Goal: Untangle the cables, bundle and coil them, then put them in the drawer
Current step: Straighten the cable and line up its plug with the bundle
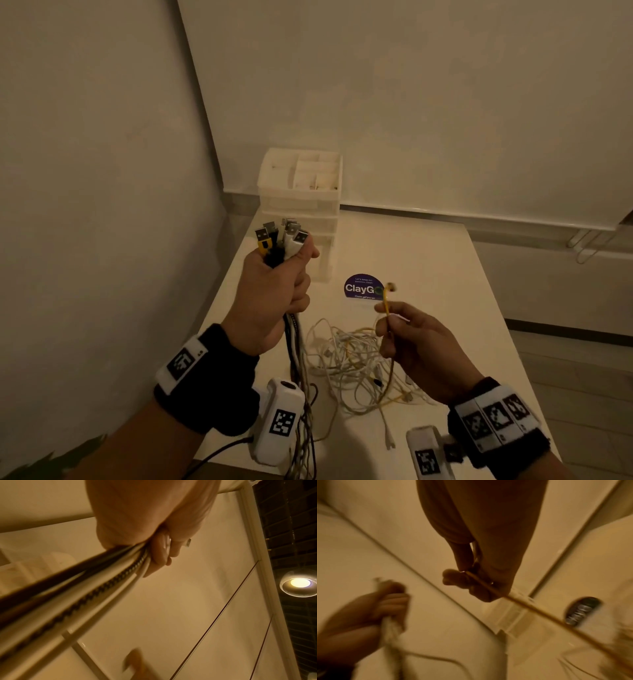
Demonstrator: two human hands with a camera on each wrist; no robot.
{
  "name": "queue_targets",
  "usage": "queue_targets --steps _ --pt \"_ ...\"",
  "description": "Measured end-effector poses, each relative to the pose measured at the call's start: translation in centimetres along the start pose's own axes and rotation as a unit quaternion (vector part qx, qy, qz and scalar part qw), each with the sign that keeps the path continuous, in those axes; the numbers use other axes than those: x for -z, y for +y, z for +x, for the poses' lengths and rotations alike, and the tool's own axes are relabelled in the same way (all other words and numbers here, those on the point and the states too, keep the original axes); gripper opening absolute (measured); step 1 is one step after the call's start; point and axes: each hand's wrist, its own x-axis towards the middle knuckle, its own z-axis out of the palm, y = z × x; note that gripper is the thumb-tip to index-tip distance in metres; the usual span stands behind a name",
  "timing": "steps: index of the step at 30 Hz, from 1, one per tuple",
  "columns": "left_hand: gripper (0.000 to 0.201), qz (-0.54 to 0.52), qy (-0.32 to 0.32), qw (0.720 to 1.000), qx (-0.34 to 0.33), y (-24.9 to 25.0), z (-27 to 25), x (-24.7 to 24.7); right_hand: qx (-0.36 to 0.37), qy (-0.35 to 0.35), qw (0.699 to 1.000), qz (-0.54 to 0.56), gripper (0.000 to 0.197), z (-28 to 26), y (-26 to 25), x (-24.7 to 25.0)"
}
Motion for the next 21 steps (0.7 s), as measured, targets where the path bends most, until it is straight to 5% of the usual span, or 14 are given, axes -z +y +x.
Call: queue_targets --steps 4,9,14,16,21 --pt "0.025 -0.010 0.006 1.000 0.013 -0.6 0.4 -0.5 0.125 -0.048 0.977 -0.164 0.045 -2.7 -1.9 -5.2" --pt "0.040 -0.035 -0.014 0.999 0.012 -0.7 0.0 -1.1 0.303 -0.008 0.824 -0.479 0.063 -3.1 -0.9 -8.7" --pt "0.020 0.017 0.039 0.999 0.019 -1.3 0.1 -1.1 0.358 0.019 0.757 -0.546 0.069 -2.8 0.5 -9.6" --pt "0.031 0.006 0.065 0.998 0.023 -1.1 0.3 -0.8 0.353 0.007 0.755 -0.553 0.062 -2.7 0.9 -9.6" --pt "0.031 -0.076 0.079 0.994 -0.026 2.4 1.6 1.9 0.290 -0.053 0.807 -0.512 0.025 -3.7 3.9 -6.7"
